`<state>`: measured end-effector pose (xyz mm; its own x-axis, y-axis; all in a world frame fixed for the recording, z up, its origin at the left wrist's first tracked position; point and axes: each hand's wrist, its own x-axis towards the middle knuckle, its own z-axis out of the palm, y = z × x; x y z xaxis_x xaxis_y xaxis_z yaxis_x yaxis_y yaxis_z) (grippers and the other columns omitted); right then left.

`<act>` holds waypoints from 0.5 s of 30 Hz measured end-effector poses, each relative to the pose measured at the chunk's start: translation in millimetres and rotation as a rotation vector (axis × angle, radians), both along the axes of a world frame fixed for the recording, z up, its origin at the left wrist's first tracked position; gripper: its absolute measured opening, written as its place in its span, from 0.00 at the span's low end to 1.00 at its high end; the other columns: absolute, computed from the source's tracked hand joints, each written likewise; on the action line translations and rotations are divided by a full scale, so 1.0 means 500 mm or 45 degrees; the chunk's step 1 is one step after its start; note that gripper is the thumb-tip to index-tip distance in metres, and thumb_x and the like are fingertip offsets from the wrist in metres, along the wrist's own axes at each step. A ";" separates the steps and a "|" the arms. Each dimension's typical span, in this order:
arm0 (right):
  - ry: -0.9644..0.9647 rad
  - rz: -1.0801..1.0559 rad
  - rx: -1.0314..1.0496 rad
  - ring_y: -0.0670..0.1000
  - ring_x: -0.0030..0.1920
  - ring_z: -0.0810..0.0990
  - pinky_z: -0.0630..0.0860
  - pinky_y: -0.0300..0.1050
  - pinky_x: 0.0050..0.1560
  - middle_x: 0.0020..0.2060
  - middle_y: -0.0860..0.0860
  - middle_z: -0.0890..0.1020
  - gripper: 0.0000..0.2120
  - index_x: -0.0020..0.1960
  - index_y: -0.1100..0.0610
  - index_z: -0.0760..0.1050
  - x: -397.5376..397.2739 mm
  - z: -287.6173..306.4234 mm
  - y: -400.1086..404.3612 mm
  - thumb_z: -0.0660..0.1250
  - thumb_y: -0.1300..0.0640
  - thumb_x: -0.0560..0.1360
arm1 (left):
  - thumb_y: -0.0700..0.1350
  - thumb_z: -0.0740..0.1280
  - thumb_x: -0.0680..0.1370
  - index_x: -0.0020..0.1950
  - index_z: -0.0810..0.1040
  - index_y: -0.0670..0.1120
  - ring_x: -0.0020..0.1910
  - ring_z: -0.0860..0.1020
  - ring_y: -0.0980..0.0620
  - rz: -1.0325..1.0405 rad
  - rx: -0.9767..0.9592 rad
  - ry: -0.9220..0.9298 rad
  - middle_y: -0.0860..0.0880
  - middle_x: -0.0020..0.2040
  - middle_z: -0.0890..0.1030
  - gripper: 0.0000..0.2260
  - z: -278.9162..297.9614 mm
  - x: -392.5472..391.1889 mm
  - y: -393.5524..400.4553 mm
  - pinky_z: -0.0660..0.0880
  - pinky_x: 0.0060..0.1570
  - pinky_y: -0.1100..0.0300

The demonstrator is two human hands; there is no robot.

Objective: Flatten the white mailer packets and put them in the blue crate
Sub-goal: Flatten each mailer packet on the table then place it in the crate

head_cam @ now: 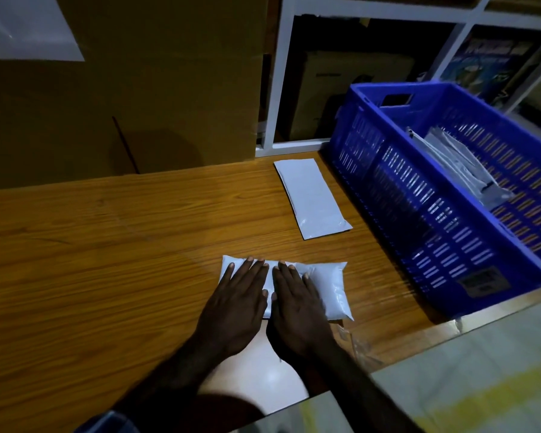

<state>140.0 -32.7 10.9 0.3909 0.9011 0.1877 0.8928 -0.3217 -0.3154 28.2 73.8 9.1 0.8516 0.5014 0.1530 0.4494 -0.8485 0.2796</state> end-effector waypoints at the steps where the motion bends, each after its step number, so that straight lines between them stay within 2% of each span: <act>1: 0.058 -0.013 -0.033 0.57 0.76 0.64 0.54 0.54 0.76 0.74 0.59 0.67 0.29 0.74 0.63 0.67 0.005 0.008 0.004 0.47 0.51 0.79 | 0.53 0.43 0.83 0.76 0.67 0.44 0.76 0.60 0.51 0.001 0.023 0.023 0.48 0.75 0.68 0.26 0.001 0.001 0.000 0.52 0.73 0.51; 3: 0.085 0.041 -0.151 0.57 0.77 0.61 0.50 0.52 0.77 0.76 0.59 0.63 0.32 0.76 0.64 0.63 0.017 0.028 0.005 0.45 0.49 0.77 | 0.51 0.46 0.82 0.73 0.70 0.43 0.74 0.65 0.49 0.014 0.078 0.063 0.46 0.72 0.72 0.25 0.007 0.005 0.000 0.53 0.71 0.50; 5: 0.031 0.029 -0.163 0.64 0.73 0.68 0.58 0.61 0.73 0.72 0.65 0.69 0.31 0.72 0.69 0.67 0.032 0.044 -0.001 0.59 0.56 0.72 | 0.51 0.48 0.81 0.70 0.73 0.41 0.72 0.69 0.48 0.018 0.117 0.079 0.44 0.70 0.74 0.25 0.019 0.015 -0.002 0.55 0.70 0.49; 7: -0.093 0.018 -0.185 0.67 0.67 0.73 0.64 0.67 0.66 0.66 0.68 0.74 0.36 0.66 0.72 0.73 0.047 0.040 -0.010 0.69 0.55 0.62 | 0.49 0.50 0.81 0.69 0.74 0.39 0.71 0.70 0.46 -0.024 0.170 0.067 0.42 0.69 0.75 0.24 0.028 0.028 -0.007 0.57 0.69 0.48; 9: -0.142 0.027 -0.210 0.67 0.66 0.74 0.63 0.67 0.65 0.65 0.68 0.74 0.39 0.65 0.72 0.73 0.056 0.031 -0.017 0.69 0.53 0.58 | 0.49 0.50 0.80 0.68 0.75 0.39 0.71 0.70 0.45 -0.075 0.203 0.067 0.42 0.69 0.75 0.24 0.028 0.039 -0.016 0.58 0.68 0.47; 11: -0.145 0.047 -0.225 0.67 0.66 0.74 0.62 0.66 0.66 0.66 0.69 0.74 0.39 0.66 0.73 0.72 0.057 0.018 -0.022 0.69 0.54 0.59 | 0.49 0.47 0.82 0.69 0.75 0.40 0.71 0.70 0.45 -0.078 0.201 0.068 0.42 0.69 0.75 0.25 0.026 0.042 -0.023 0.59 0.68 0.46; 13: -0.141 0.050 -0.193 0.66 0.67 0.74 0.64 0.66 0.67 0.66 0.68 0.73 0.36 0.67 0.72 0.71 0.055 0.007 -0.025 0.67 0.57 0.62 | 0.50 0.44 0.83 0.70 0.74 0.40 0.72 0.69 0.46 -0.069 0.179 0.056 0.42 0.69 0.75 0.26 0.022 0.042 -0.025 0.58 0.69 0.46; 15: -0.121 0.051 -0.153 0.65 0.69 0.72 0.65 0.64 0.70 0.68 0.67 0.73 0.31 0.69 0.72 0.70 0.053 0.000 -0.026 0.61 0.58 0.68 | 0.50 0.48 0.83 0.70 0.73 0.41 0.72 0.69 0.47 -0.069 0.180 0.024 0.43 0.69 0.75 0.24 0.019 0.040 -0.023 0.58 0.71 0.47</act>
